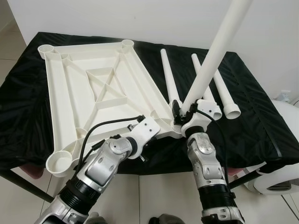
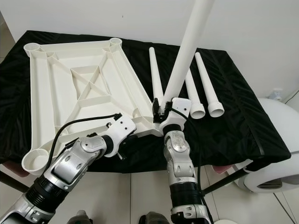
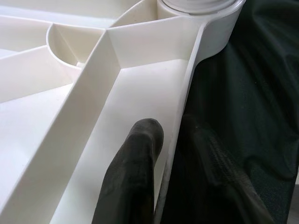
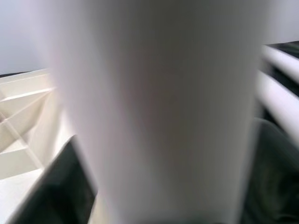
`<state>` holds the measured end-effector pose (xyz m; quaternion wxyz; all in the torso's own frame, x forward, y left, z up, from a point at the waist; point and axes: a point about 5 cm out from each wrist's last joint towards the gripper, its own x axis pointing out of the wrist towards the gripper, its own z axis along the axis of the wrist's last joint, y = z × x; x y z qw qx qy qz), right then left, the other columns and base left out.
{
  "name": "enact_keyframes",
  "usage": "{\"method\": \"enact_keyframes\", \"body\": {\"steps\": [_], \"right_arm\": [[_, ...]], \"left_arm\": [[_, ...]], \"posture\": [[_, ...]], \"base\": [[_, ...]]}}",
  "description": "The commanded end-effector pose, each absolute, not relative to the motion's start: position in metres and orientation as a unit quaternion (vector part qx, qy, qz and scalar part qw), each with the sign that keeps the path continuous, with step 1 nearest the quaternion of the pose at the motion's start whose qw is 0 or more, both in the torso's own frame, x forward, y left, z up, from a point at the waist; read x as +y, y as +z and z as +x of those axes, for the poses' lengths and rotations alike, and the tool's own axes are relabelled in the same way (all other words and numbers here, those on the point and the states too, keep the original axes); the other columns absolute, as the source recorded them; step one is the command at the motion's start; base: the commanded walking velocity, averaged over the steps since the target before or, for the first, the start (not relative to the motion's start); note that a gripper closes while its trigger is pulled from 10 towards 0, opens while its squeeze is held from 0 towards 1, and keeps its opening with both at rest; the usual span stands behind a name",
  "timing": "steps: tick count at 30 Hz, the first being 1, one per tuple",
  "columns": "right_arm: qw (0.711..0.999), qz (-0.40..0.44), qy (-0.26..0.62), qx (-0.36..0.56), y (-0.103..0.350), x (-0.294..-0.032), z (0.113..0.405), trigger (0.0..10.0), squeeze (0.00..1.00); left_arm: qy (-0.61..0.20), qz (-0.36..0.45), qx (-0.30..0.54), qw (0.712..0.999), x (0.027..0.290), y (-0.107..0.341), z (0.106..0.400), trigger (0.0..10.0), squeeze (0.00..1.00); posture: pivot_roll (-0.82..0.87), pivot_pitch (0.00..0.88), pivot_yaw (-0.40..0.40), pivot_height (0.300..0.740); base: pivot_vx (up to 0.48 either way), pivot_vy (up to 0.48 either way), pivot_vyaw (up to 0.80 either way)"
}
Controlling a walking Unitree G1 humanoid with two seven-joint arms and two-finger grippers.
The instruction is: Building children table
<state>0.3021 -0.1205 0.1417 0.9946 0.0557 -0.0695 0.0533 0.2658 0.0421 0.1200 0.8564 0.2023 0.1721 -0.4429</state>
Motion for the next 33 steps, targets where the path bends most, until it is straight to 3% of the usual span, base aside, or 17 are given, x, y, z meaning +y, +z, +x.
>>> {"method": "enact_keyframes", "body": {"steps": [1, 6, 7, 19, 33], "right_arm": [[0.993, 0.054, 0.077, -0.069, 0.142, -0.122, 0.3, 10.0, 1.0], [0.993, 0.051, 0.091, -0.062, 0.139, -0.13, 0.301, 10.0, 1.0], [0.992, 0.048, 0.101, -0.059, 0.138, -0.132, 0.302, 10.0, 0.0], [0.95, 0.006, 0.312, -0.023, 0.125, -0.154, 0.298, 10.0, 0.0], [0.933, -0.019, 0.36, -0.014, 0.13, -0.18, 0.319, 10.0, 0.0]], "left_arm": [[-0.483, 0.196, 0.186, 0.833, 0.031, 0.111, 0.254, 10.0, 0.0], [-0.483, 0.196, 0.186, 0.833, 0.031, 0.111, 0.254, 10.0, 0.0], [-0.483, 0.196, 0.186, 0.833, 0.031, 0.111, 0.254, 10.0, 0.0], [-0.485, 0.196, 0.186, 0.832, 0.031, 0.112, 0.254, 10.0, 0.0], [-0.481, 0.198, 0.185, 0.834, 0.034, 0.114, 0.257, 10.0, 0.0]], "posture": [[0.01, 0.0, -0.111, 0.74], [0.01, 0.0, -0.11, 0.74], [0.01, 0.0, -0.11, 0.74], [0.01, 0.0, -0.098, 0.74], [0.01, 0.003, -0.085, 0.74]], "base": [[0.0, 0.0, 0.0], [0.0, 0.0, 0.0], [0.0, 0.0, 0.0], [0.0, 0.0, 0.0], [0.0, 0.0, 0.0]]}}
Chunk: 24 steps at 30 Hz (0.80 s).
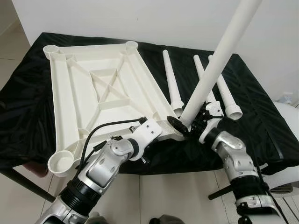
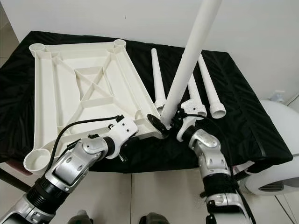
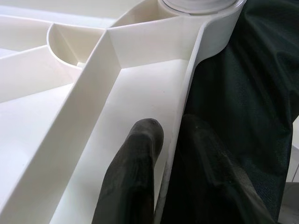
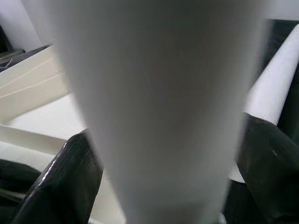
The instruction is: Building children table
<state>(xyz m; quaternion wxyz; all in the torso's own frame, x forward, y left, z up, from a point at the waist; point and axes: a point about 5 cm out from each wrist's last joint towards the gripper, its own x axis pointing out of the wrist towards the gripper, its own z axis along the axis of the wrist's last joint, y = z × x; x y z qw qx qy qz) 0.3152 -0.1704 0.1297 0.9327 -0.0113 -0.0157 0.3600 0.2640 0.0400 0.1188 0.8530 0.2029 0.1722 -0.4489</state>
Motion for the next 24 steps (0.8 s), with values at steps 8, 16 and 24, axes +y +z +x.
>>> {"method": "enact_keyframes", "body": {"steps": [8, 16, 24], "right_arm": [[0.932, -0.025, 0.361, -0.013, 0.131, -0.191, 0.325, 4.6, 0.0], [0.929, -0.023, 0.369, -0.013, 0.13, -0.195, 0.324, 9.9, 0.0], [0.932, -0.007, 0.362, -0.027, 0.131, -0.19, 0.322, 10.0, 0.0]], "left_arm": [[-0.48, 0.197, 0.186, 0.834, 0.035, 0.114, 0.256, 10.0, 0.0], [-0.481, 0.196, 0.186, 0.834, 0.034, 0.114, 0.256, 10.0, 0.0], [-0.483, 0.195, 0.186, 0.833, 0.034, 0.114, 0.256, 10.0, 0.0]], "posture": [[0.01, 0.009, -0.086, 0.74], [0.0, 0.014, -0.082, 0.74], [0.0, 0.017, -0.084, 0.74]], "base": [[0.0, 0.0, 0.0], [0.0, 0.0, 0.0], [0.0, 0.0, 0.0]]}}
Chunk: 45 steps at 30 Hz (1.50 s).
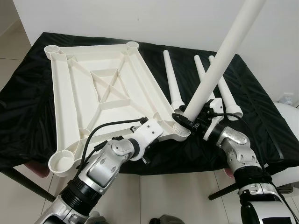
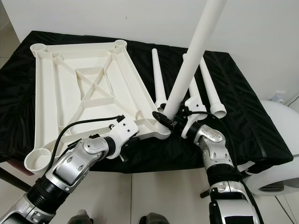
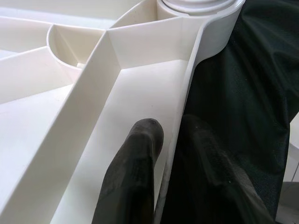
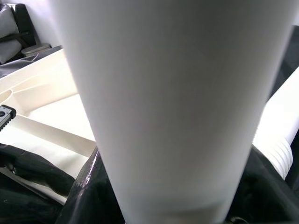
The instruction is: Building children table
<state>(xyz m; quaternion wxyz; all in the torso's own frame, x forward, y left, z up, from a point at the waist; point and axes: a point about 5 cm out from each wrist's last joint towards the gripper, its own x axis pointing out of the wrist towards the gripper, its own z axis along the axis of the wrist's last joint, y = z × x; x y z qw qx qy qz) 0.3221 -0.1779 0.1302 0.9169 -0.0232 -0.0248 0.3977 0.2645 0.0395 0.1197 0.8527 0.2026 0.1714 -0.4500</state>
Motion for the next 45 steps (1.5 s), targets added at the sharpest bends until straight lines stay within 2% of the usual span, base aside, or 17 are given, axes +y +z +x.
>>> {"method": "enact_keyframes", "body": {"steps": [1, 9, 18, 22, 26, 27, 34, 41, 42, 43, 45], "right_arm": [[0.932, -0.007, 0.362, -0.027, 0.131, -0.19, 0.322, 10.0, 0.0], [0.951, 0.024, 0.299, -0.074, 0.138, -0.163, 0.312, 10.0, 0.0], [0.961, 0.034, 0.256, -0.097, 0.146, -0.147, 0.308, 10.0, 0.0], [0.976, 0.053, 0.184, -0.104, 0.155, -0.132, 0.305, 10.0, 0.0], [0.978, 0.057, 0.172, -0.105, 0.156, -0.129, 0.305, 10.0, 0.0], [0.984, 0.045, 0.131, -0.109, 0.159, -0.121, 0.302, 10.0, 0.0], [0.992, 0.054, 0.064, -0.096, 0.157, -0.111, 0.299, 10.0, 0.0], [0.994, 0.056, 0.056, -0.077, 0.154, -0.107, 0.298, 10.0, 0.0], [0.994, 0.062, 0.055, -0.077, 0.154, -0.11, 0.298, 10.0, 0.07], [0.992, 0.074, 0.063, -0.084, 0.156, -0.111, 0.297, 10.0, 1.0], [0.991, 0.078, 0.067, -0.088, 0.157, -0.114, 0.297, 10.0, 1.0]], "left_arm": [[-0.483, 0.195, 0.186, 0.833, 0.034, 0.114, 0.256, 10.0, 0.0], [-0.482, 0.193, 0.187, 0.834, 0.033, 0.114, 0.255, 10.0, 0.0], [-0.483, 0.192, 0.188, 0.833, 0.033, 0.113, 0.254, 10.0, 0.0], [-0.484, 0.192, 0.189, 0.833, 0.032, 0.112, 0.253, 10.0, 0.0], [-0.484, 0.191, 0.189, 0.833, 0.032, 0.112, 0.252, 10.0, 0.0], [-0.484, 0.191, 0.189, 0.833, 0.032, 0.112, 0.252, 10.0, 0.0], [-0.484, 0.191, 0.188, 0.833, 0.031, 0.112, 0.251, 10.0, 0.0], [-0.483, 0.189, 0.189, 0.834, 0.032, 0.112, 0.251, 10.0, 0.0], [-0.483, 0.189, 0.189, 0.834, 0.031, 0.111, 0.251, 10.0, 0.0], [-0.484, 0.189, 0.188, 0.833, 0.031, 0.111, 0.251, 10.0, 0.0], [-0.485, 0.19, 0.188, 0.833, 0.031, 0.111, 0.251, 10.0, 0.0]], "posture": [[0.0, 0.017, -0.084, 0.74], [0.0, 0.019, -0.09, 0.74], [0.0, 0.019, -0.092, 0.74], [0.0, 0.016, -0.096, 0.74], [0.0, 0.016, -0.097, 0.74], [0.01, 0.013, -0.1, 0.74], [0.01, 0.005, -0.103, 0.74], [0.01, 0.0, -0.1, 0.74], [0.01, 0.0, -0.099, 0.74], [0.01, 0.0, -0.099, 0.74], [0.01, 0.0, -0.098, 0.74]], "base": [[0.0, 0.0, 0.0], [0.0, 0.0, 0.0], [0.0, 0.0, 0.0], [0.0, 0.0, 0.0], [0.0, 0.0, 0.0], [0.0, 0.0, 0.0], [0.0, 0.0, 0.0], [0.0, 0.0, 0.0], [0.0, 0.0, 0.0], [0.0, 0.0, 0.0], [0.0, 0.0, 0.0]]}}
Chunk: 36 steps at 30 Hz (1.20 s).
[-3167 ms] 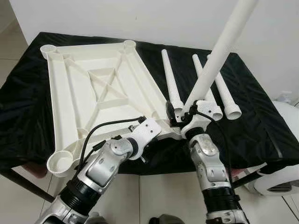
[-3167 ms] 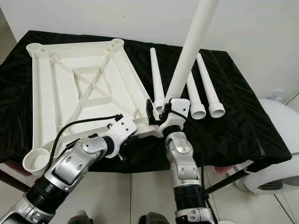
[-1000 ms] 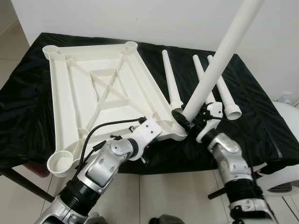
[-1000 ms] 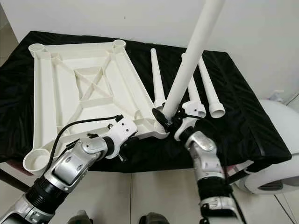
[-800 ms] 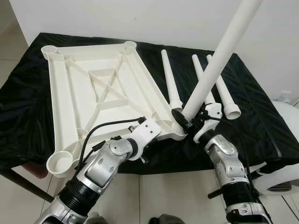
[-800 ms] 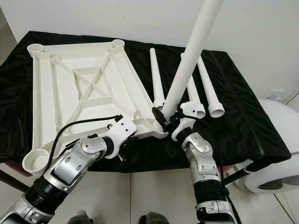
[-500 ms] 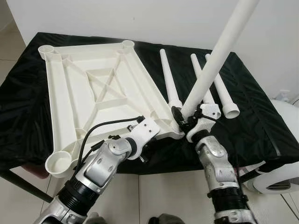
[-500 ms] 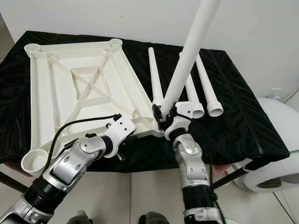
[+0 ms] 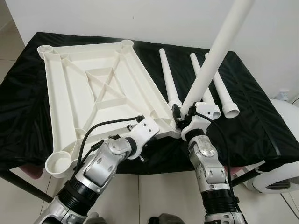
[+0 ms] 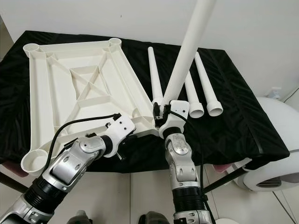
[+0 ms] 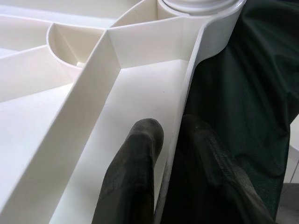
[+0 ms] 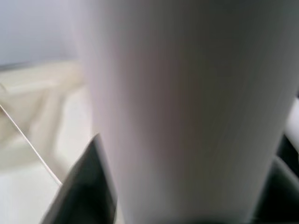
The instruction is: Building children table
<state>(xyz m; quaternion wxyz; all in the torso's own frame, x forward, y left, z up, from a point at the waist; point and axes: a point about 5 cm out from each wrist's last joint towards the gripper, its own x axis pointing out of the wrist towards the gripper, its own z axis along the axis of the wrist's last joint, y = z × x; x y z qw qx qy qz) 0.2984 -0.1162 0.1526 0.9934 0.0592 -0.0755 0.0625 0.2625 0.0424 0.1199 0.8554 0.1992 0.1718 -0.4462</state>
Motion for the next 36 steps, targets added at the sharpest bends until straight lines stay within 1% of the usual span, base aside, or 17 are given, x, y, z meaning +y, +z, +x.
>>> {"method": "enact_keyframes", "body": {"steps": [1, 4, 8, 9, 10, 11, 12, 13, 14, 16, 18, 22, 23, 24, 29, 36], "right_arm": [[0.991, 0.076, 0.068, -0.088, 0.157, -0.115, 0.296, 10.0, 1.0], [0.992, 0.062, 0.077, -0.083, 0.154, -0.126, 0.298, 10.0, 1.0], [0.988, 0.075, 0.098, -0.087, 0.156, -0.135, 0.3, 10.0, 1.0], [0.985, 0.079, 0.133, -0.075, 0.156, -0.139, 0.302, 10.0, 0.0], [0.985, 0.079, 0.133, -0.075, 0.156, -0.139, 0.302, 10.0, 0.0], [0.98, 0.079, 0.167, -0.073, 0.157, -0.14, 0.302, 10.0, 0.0], [0.98, 0.079, 0.167, -0.073, 0.157, -0.14, 0.302, 10.0, 0.0], [0.969, 0.062, 0.227, -0.076, 0.158, -0.142, 0.301, 10.0, 0.0], [0.969, 0.062, 0.227, -0.076, 0.158, -0.142, 0.301, 10.0, 0.0], [0.959, 0.046, 0.27, -0.076, 0.157, -0.148, 0.301, 10.0, 0.0], [0.955, 0.04, 0.283, -0.075, 0.156, -0.15, 0.301, 10.0, 0.0], [0.937, 0.017, 0.345, -0.046, 0.145, -0.165, 0.302, 10.0, 0.0], [0.938, 0.021, 0.346, -0.031, 0.141, -0.172, 0.306, 10.0, 0.0], [0.938, 0.021, 0.346, -0.031, 0.141, -0.172, 0.306, 10.0, 0.0], [0.939, 0.002, 0.345, -0.011, 0.132, -0.19, 0.315, 10.0, 0.0], [0.939, -0.012, 0.344, -0.004, 0.132, -0.199, 0.323, 10.0, 0.0]], "left_arm": [[-0.485, 0.19, 0.188, 0.833, 0.031, 0.112, 0.251, 10.0, 0.0], [-0.485, 0.19, 0.188, 0.833, 0.031, 0.112, 0.251, 10.0, 0.0], [-0.485, 0.19, 0.188, 0.833, 0.031, 0.112, 0.251, 10.0, 0.0], [-0.486, 0.19, 0.188, 0.832, 0.031, 0.112, 0.251, 10.0, 0.0], [-0.486, 0.19, 0.188, 0.832, 0.031, 0.112, 0.251, 10.0, 0.0], [-0.486, 0.19, 0.188, 0.832, 0.031, 0.112, 0.251, 10.0, 0.0], [-0.486, 0.19, 0.188, 0.832, 0.031, 0.112, 0.251, 10.0, 0.0], [-0.486, 0.191, 0.187, 0.832, 0.031, 0.112, 0.251, 10.0, 0.0], [-0.486, 0.191, 0.187, 0.832, 0.031, 0.112, 0.251, 10.0, 0.0], [-0.485, 0.192, 0.187, 0.832, 0.031, 0.113, 0.252, 10.0, 0.0], [-0.485, 0.192, 0.187, 0.833, 0.031, 0.113, 0.252, 10.0, 0.0], [-0.484, 0.192, 0.187, 0.833, 0.032, 0.113, 0.253, 10.0, 0.0], [-0.484, 0.192, 0.187, 0.833, 0.032, 0.113, 0.254, 10.0, 0.0], [-0.484, 0.192, 0.187, 0.833, 0.032, 0.113, 0.254, 10.0, 0.0], [-0.483, 0.192, 0.186, 0.834, 0.032, 0.114, 0.255, 10.0, 0.0], [-0.483, 0.193, 0.186, 0.834, 0.032, 0.114, 0.255, 10.0, 0.0]], "posture": [[0.01, 0.0, -0.098, 0.74], [0.01, 0.0, -0.099, 0.74], [0.01, 0.0, -0.098, 0.74], [0.0, 0.0, -0.097, 0.74], [0.0, 0.0, -0.097, 0.74], [0.0, 0.0, -0.094, 0.74], [0.0, 0.0, -0.094, 0.74], [0.0, 0.001, -0.094, 0.74], [0.0, 0.001, -0.094, 0.74], [0.0, 0.004, -0.09, 0.74], [0.0, 0.004, -0.09, 0.74], [0.0, 0.009, -0.086, 0.74], [0.0, 0.009, -0.085, 0.74], [0.0, 0.009, -0.085, 0.74], [0.0, 0.012, -0.079, 0.74], [0.0, 0.013, -0.076, 0.74]], "base": [[0.0, 0.0, 0.0], [0.0, 0.0, 0.0], [0.0, 0.0, 0.0], [0.0, 0.0, 0.0], [0.0, 0.0, 0.0], [0.0, 0.0, 0.0], [0.0, 0.0, 0.0], [0.0, 0.0, 0.0], [0.0, 0.0, 0.0], [0.0, 0.0, 0.0], [0.0, 0.0, 0.0], [0.0, 0.0, 0.0], [0.0, 0.0, 0.0], [0.0, 0.0, 0.0], [0.0, 0.0, 0.0], [0.0, 0.0, 0.0]]}}
